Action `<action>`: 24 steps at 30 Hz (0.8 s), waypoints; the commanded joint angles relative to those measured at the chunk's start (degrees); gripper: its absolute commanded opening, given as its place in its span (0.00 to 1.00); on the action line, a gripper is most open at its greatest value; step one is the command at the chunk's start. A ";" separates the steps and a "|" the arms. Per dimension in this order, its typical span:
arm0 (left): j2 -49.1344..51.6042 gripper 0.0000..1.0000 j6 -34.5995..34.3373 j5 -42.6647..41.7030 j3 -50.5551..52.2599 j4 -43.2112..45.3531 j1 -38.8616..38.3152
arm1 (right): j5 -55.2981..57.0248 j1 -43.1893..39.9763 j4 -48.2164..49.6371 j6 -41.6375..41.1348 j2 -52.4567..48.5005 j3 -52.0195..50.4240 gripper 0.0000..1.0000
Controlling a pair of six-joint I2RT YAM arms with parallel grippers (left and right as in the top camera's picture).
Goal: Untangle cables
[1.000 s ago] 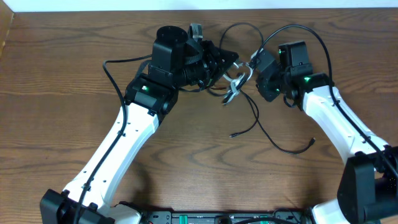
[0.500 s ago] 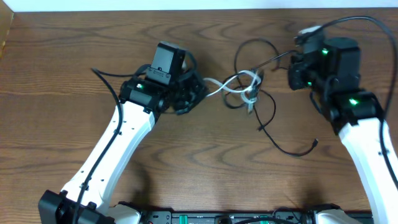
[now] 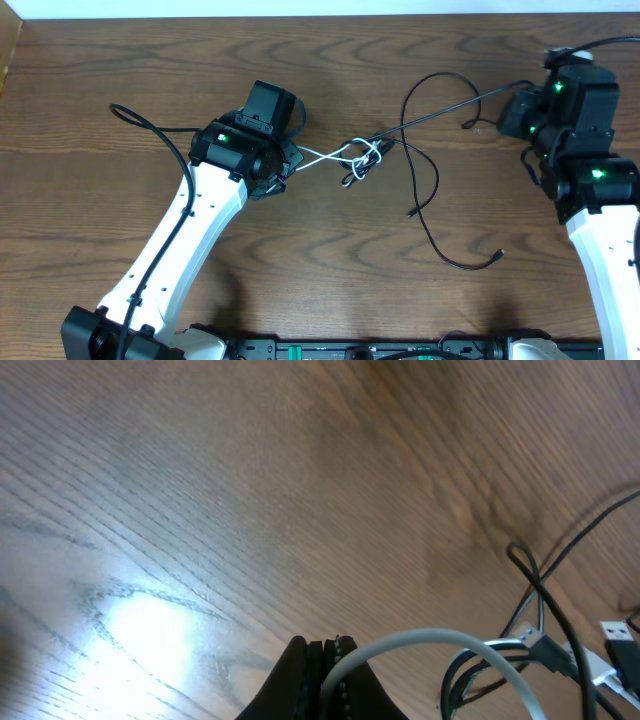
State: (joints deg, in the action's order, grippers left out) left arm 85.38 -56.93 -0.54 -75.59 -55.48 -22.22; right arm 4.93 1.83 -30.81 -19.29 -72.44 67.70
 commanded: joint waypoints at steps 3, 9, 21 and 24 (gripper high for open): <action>-0.59 0.07 2.69 2.69 -0.72 0.46 0.57 | 8.87 -4.13 -0.85 -9.64 1.09 0.04 0.02; -2.71 0.07 22.32 -31.43 -0.72 18.18 0.57 | 3.91 -4.42 -3.78 -9.35 1.07 0.04 0.31; -5.14 0.08 8.81 -60.46 -0.72 50.29 0.55 | -23.54 -3.87 -6.51 3.13 1.07 0.04 0.99; -5.14 0.07 3.19 -61.51 -0.72 57.29 0.55 | -23.65 -3.85 -7.34 3.08 1.05 0.04 0.99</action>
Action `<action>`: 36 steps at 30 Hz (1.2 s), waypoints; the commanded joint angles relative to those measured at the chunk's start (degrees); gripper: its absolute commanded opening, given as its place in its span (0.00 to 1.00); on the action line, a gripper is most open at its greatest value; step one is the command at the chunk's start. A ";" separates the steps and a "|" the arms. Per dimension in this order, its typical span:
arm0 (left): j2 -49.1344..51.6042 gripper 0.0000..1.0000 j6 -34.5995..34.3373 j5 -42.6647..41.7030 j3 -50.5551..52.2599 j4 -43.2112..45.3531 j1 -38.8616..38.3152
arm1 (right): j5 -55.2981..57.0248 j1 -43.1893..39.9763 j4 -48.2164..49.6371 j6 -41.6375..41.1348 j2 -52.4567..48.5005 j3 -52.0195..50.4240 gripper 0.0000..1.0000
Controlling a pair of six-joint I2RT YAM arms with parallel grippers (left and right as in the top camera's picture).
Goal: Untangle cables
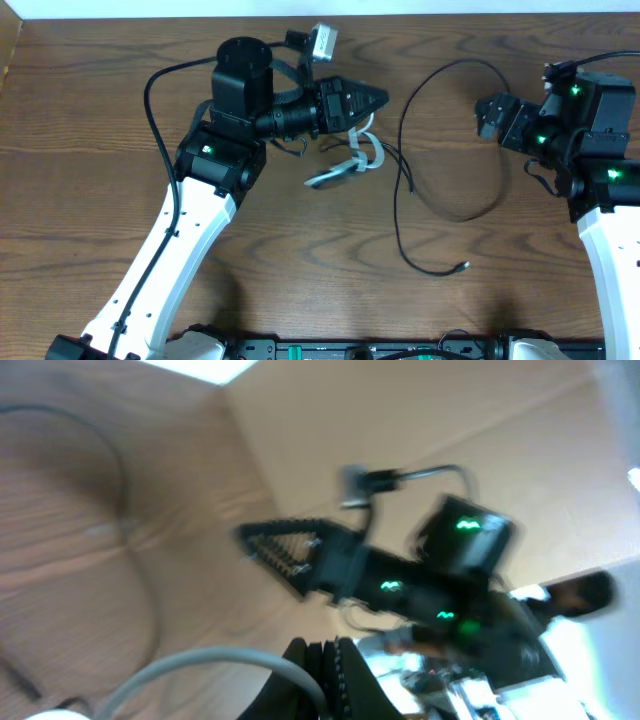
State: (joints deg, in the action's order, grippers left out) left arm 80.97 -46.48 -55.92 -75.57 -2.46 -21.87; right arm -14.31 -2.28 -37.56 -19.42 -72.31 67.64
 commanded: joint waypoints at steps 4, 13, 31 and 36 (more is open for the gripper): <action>-0.72 0.08 -10.23 -4.90 -0.74 10.78 0.22 | -9.53 0.87 -1.99 4.11 0.61 0.11 0.99; -0.44 0.07 -10.23 2.25 -0.74 3.76 0.20 | -31.50 5.60 -1.79 10.56 -0.92 0.11 0.99; -0.44 0.07 -14.53 2.38 -0.74 2.86 0.15 | -22.91 15.13 6.03 -2.01 -10.32 0.11 0.59; -0.44 0.07 -14.80 1.53 -0.74 2.91 0.15 | -21.77 15.15 7.21 -4.15 -12.98 0.11 0.42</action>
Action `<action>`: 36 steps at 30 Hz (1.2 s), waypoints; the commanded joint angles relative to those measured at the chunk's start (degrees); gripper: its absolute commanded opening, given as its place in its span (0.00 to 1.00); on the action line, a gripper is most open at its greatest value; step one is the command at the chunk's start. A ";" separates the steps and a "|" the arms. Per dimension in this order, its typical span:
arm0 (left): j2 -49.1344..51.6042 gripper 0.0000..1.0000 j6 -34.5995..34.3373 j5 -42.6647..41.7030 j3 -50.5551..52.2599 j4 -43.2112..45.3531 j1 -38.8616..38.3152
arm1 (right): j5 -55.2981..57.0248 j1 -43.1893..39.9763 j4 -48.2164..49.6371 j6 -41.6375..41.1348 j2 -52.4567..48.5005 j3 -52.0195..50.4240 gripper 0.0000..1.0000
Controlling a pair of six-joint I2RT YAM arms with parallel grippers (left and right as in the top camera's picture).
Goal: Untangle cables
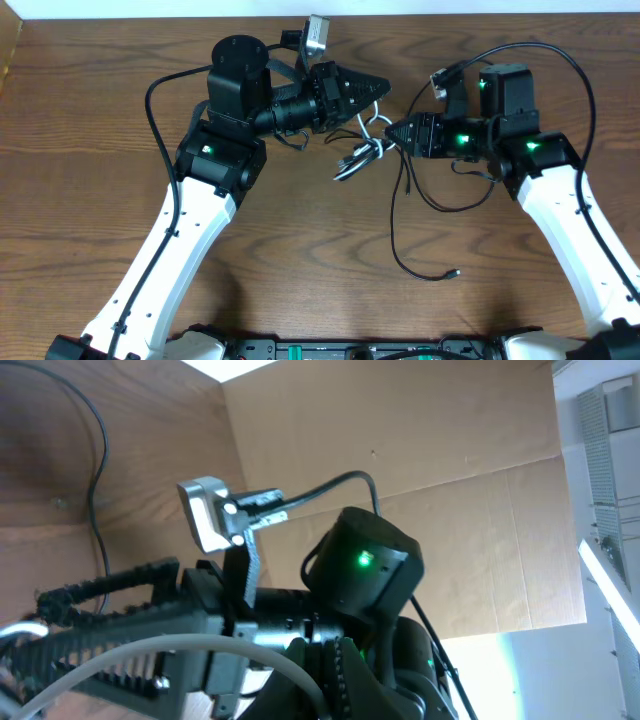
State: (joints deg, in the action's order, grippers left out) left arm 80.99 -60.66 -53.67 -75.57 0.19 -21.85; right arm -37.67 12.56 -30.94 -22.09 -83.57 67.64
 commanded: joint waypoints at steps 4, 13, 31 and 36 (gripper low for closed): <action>-0.46 0.08 -0.94 -0.92 -0.74 0.24 0.13 | 1.88 0.31 0.70 -1.46 -4.44 0.11 0.09; -0.46 0.08 6.08 3.93 -0.74 -11.10 0.63 | 9.20 -0.74 -0.92 -0.15 -2.60 0.22 0.01; -0.39 0.08 7.69 36.76 -0.72 -40.57 0.52 | 17.59 -2.05 -1.49 0.92 19.82 0.28 0.01; -0.39 0.08 10.75 20.48 -0.72 -30.80 0.50 | 17.62 -1.57 -4.26 0.96 19.02 0.22 0.32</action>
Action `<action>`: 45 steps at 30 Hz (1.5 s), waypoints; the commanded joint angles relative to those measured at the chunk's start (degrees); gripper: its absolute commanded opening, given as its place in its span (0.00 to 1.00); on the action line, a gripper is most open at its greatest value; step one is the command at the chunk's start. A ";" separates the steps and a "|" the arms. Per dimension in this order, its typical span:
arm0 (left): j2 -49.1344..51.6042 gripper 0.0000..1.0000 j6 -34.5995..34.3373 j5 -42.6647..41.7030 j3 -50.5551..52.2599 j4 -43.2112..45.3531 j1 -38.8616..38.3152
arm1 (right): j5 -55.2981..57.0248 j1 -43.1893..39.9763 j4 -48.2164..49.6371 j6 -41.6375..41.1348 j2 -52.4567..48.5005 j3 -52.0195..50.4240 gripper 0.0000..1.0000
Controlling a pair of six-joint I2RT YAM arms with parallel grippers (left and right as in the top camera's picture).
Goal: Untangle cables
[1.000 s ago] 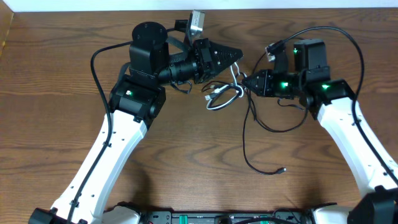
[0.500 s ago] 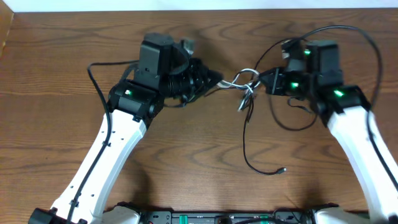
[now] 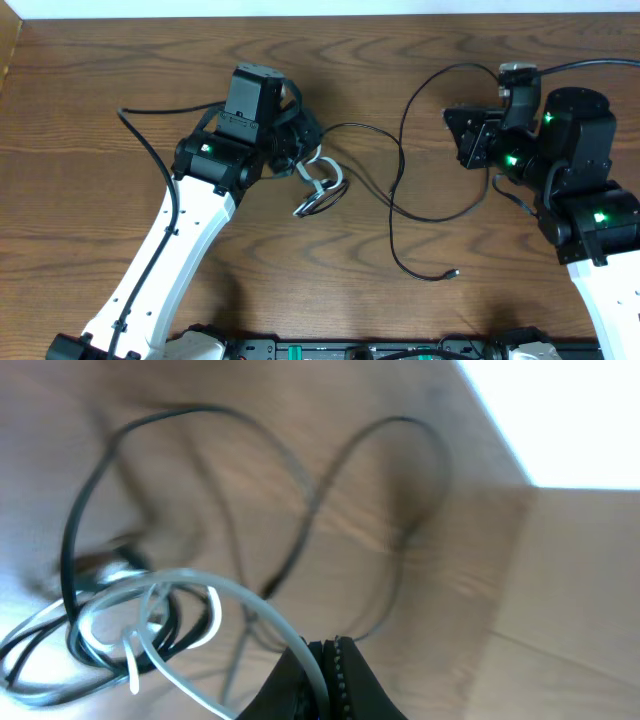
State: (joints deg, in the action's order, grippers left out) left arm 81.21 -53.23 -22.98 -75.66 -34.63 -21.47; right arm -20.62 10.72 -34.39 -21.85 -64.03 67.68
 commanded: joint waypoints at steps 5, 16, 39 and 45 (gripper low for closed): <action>-0.61 0.07 3.26 -24.61 -0.63 18.38 0.13 | 0.09 0.26 -3.72 0.70 -2.82 0.15 0.60; -0.61 0.08 0.39 -21.84 -0.63 26.99 -4.98 | -1.18 0.26 -6.75 0.66 -9.03 0.13 0.93; -0.39 0.08 -6.03 -23.93 -0.66 30.56 -9.09 | -2.95 0.26 -7.23 0.70 -10.40 0.13 0.99; -0.39 0.08 -8.28 -23.98 -0.66 30.88 -9.16 | -5.90 0.42 -6.75 0.70 -10.69 0.13 0.99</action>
State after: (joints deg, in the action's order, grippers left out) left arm 81.23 -59.37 -45.39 -75.53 -4.45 -30.65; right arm -24.40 10.74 -41.30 -21.45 -74.41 67.64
